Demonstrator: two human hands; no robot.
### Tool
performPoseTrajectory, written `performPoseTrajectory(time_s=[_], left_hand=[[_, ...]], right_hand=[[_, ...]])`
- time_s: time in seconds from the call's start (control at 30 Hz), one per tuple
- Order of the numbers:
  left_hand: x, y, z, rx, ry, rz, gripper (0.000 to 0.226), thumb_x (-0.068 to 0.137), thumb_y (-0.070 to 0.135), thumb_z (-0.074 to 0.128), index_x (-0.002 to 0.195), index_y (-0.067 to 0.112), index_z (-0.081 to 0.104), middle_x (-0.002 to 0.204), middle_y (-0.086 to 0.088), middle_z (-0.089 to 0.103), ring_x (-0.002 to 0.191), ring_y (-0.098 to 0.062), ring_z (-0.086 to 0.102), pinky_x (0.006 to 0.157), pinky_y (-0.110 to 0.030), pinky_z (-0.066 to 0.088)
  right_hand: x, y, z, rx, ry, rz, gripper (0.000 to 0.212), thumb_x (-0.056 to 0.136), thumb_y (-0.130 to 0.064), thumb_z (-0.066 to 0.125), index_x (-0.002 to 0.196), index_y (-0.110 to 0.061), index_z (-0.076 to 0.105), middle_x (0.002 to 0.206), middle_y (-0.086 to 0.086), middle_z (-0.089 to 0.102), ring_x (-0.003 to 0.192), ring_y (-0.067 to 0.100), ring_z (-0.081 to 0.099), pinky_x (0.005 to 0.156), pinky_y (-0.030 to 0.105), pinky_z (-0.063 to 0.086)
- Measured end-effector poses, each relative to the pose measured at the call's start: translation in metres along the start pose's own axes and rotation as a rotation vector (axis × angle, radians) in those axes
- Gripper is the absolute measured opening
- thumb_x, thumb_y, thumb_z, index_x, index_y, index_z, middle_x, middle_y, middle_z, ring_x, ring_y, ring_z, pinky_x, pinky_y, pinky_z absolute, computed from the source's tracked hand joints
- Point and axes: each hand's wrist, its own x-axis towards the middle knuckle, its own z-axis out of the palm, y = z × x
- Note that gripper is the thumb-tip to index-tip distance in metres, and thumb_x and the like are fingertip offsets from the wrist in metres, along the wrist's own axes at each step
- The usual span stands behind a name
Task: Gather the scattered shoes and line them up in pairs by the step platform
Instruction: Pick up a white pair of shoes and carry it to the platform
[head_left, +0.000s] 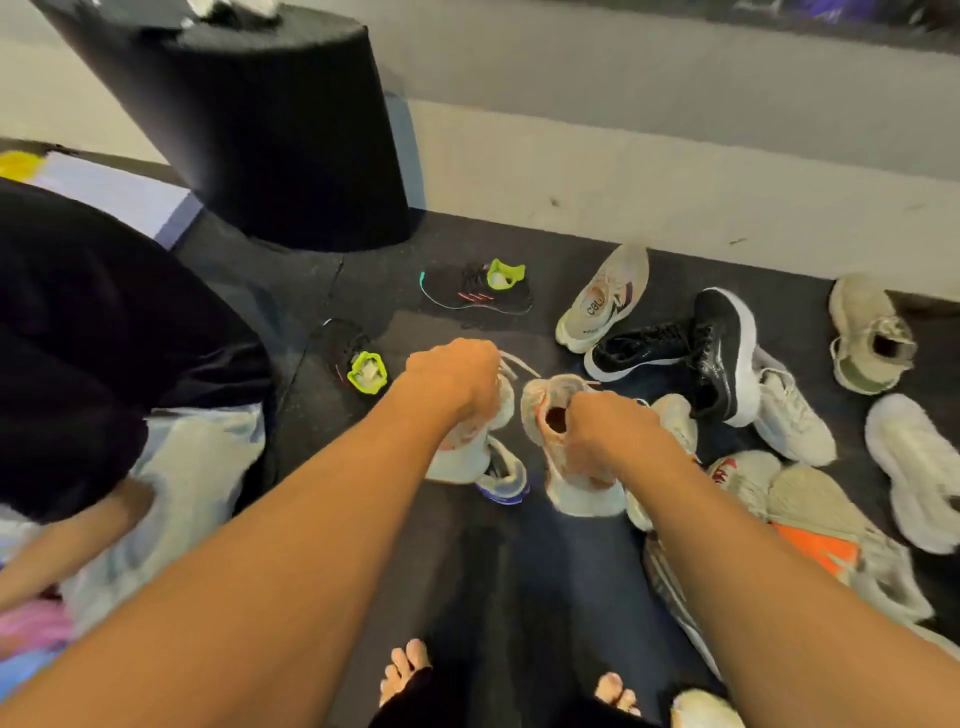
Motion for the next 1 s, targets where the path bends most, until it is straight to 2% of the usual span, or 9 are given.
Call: performPoseTrajectory(time_s=[0.07, 0.17, 0.37, 0.47, 0.57, 0.63, 0.77, 0.9, 1.0], left_hand=[[-0.052, 0.004, -0.057, -0.008, -0.046, 0.024, 0.021, 0.082, 0.019, 0.063, 0.101, 0.016, 0.056, 0.111, -0.011, 0.061, 0.084, -0.031, 0.053, 0.071, -0.036, 0.042], [-0.14, 0.015, -0.152, -0.024, -0.045, 0.023, 0.031, 0.081, 0.019, 0.065, 0.111, 0.013, 0.059, 0.116, -0.013, 0.061, 0.098, -0.034, 0.059, 0.073, -0.038, 0.043], [-0.32, 0.071, -0.291, 0.003, 0.241, 0.006, 0.041, 0.082, 0.029, 0.067, 0.119, 0.016, 0.055, 0.118, -0.012, 0.059, 0.106, -0.034, 0.057, 0.075, -0.038, 0.036], [-0.384, 0.086, -0.324, -0.023, 0.332, -0.056, 0.03, 0.086, 0.028, 0.058, 0.112, 0.015, 0.053, 0.114, -0.012, 0.06, 0.108, -0.035, 0.055, 0.092, -0.044, 0.031], [-0.457, 0.087, -0.344, -0.11, 0.391, -0.16, 0.019, 0.081, 0.029, 0.065, 0.086, 0.017, 0.05, 0.085, -0.005, 0.055, 0.099, -0.033, 0.057, 0.082, -0.043, 0.036], [-0.514, 0.084, -0.35, -0.21, 0.398, -0.21, 0.023, 0.076, 0.027, 0.07, 0.07, 0.018, 0.05, 0.073, -0.004, 0.055, 0.088, -0.032, 0.059, 0.069, -0.037, 0.04], [-0.639, 0.077, -0.339, -0.398, 0.517, -0.321, 0.038, 0.073, 0.026, 0.075, 0.048, 0.017, 0.048, 0.061, -0.014, 0.052, 0.079, -0.032, 0.061, 0.058, -0.032, 0.043], [-0.771, 0.066, -0.288, -0.543, 0.708, -0.461, 0.008, 0.074, 0.024, 0.075, 0.078, 0.017, 0.072, 0.073, -0.004, 0.066, 0.071, -0.019, 0.062, 0.06, -0.025, 0.046], [-0.836, 0.067, -0.252, -0.626, 0.73, -0.525, 0.025, 0.073, 0.021, 0.077, 0.098, 0.021, 0.073, 0.066, 0.011, 0.058, 0.061, -0.006, 0.055, 0.056, -0.02, 0.042]], right_hand=[[-0.051, -0.01, -0.067, -0.06, -0.056, -0.046, 0.015, 0.085, -0.027, 0.054, 0.095, -0.017, 0.047, 0.113, 0.011, 0.062, 0.104, 0.035, 0.057, 0.074, 0.037, 0.037], [-0.13, -0.034, -0.174, -0.072, -0.063, -0.131, 0.035, 0.077, -0.024, 0.067, 0.109, -0.015, 0.054, 0.112, 0.007, 0.063, 0.104, 0.032, 0.059, 0.074, 0.036, 0.036], [-0.283, -0.067, -0.338, -0.065, -0.16, -0.295, 0.06, 0.064, -0.042, 0.074, 0.119, -0.026, 0.055, 0.124, 0.005, 0.058, 0.115, 0.036, 0.053, 0.098, 0.048, 0.041], [-0.34, -0.074, -0.388, -0.115, -0.134, -0.416, 0.04, 0.056, -0.039, 0.082, 0.09, -0.024, 0.066, 0.096, 0.0, 0.068, 0.08, 0.021, 0.064, 0.075, 0.034, 0.053], [-0.403, -0.082, -0.428, -0.206, -0.083, -0.507, 0.029, 0.058, -0.039, 0.082, 0.066, -0.018, 0.065, 0.074, -0.002, 0.067, 0.068, 0.019, 0.065, 0.063, 0.031, 0.054], [-0.45, -0.09, -0.448, -0.283, -0.081, -0.596, 0.029, 0.062, -0.044, 0.08, 0.065, -0.019, 0.064, 0.077, -0.001, 0.067, 0.073, 0.02, 0.065, 0.069, 0.034, 0.054], [-0.553, -0.121, -0.467, -0.35, 0.006, -0.813, 0.031, 0.067, -0.048, 0.078, 0.069, -0.021, 0.062, 0.078, -0.003, 0.061, 0.072, 0.017, 0.06, 0.059, 0.028, 0.046], [-0.676, -0.168, -0.441, -0.427, 0.006, -1.064, 0.029, 0.068, -0.044, 0.079, 0.076, -0.018, 0.07, 0.077, -0.001, 0.063, 0.071, 0.016, 0.058, 0.059, 0.026, 0.043], [-0.728, -0.192, -0.412, -0.467, -0.057, -1.157, 0.023, 0.07, -0.04, 0.079, 0.074, -0.019, 0.069, 0.073, -0.004, 0.061, 0.071, 0.014, 0.058, 0.055, 0.02, 0.045]])
